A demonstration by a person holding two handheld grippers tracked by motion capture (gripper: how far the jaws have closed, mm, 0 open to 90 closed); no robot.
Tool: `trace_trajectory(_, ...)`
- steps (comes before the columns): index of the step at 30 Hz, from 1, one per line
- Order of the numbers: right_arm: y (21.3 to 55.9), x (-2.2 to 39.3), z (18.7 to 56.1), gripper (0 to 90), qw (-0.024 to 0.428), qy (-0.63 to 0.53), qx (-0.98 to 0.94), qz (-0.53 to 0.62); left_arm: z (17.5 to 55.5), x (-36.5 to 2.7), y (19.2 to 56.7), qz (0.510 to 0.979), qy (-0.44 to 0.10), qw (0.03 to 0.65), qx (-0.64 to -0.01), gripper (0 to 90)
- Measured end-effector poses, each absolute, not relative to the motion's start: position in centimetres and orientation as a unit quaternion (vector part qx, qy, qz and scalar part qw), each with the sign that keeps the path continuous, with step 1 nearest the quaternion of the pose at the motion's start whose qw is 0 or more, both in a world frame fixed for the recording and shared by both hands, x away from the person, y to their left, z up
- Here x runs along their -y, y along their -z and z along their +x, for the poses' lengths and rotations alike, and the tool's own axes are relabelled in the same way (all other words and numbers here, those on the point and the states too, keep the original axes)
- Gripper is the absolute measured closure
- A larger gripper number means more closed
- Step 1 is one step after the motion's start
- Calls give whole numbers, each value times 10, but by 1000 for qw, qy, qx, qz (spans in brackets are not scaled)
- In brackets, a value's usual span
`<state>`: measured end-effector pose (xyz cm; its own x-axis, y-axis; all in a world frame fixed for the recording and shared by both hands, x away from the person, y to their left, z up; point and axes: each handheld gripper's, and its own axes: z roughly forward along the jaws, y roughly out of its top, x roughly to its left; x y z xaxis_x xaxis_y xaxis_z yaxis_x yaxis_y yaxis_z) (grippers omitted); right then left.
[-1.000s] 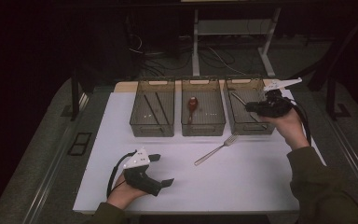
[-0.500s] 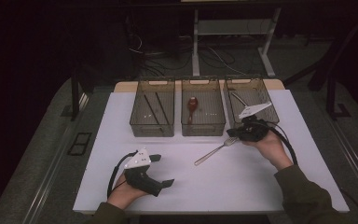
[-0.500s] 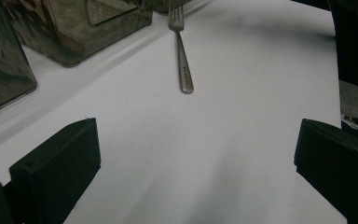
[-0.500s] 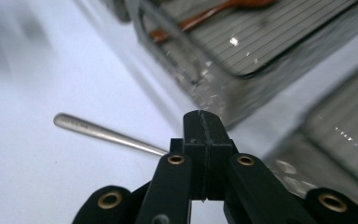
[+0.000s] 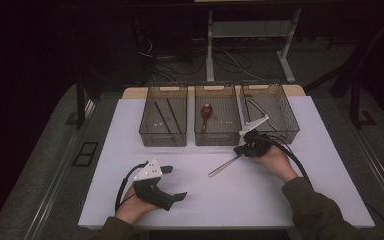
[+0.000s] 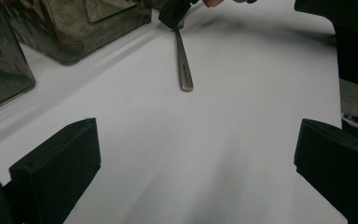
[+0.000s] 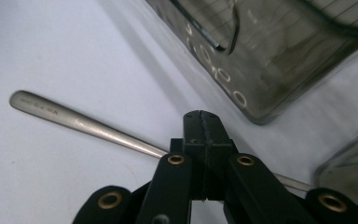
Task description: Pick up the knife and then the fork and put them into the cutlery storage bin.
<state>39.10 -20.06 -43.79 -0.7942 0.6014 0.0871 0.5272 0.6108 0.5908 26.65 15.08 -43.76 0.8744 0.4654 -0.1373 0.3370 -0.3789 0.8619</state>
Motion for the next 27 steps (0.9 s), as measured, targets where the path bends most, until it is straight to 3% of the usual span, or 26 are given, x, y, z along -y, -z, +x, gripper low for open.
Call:
trace_trajectory(14,437,201,388,891,56,-283,-906,308,267,-150,438,830,-63,500,-239,0)
trace_trajectory(27,430,216,360,891,33,-235,-933,269,266,-150,438,830,-62,500,-239,0)
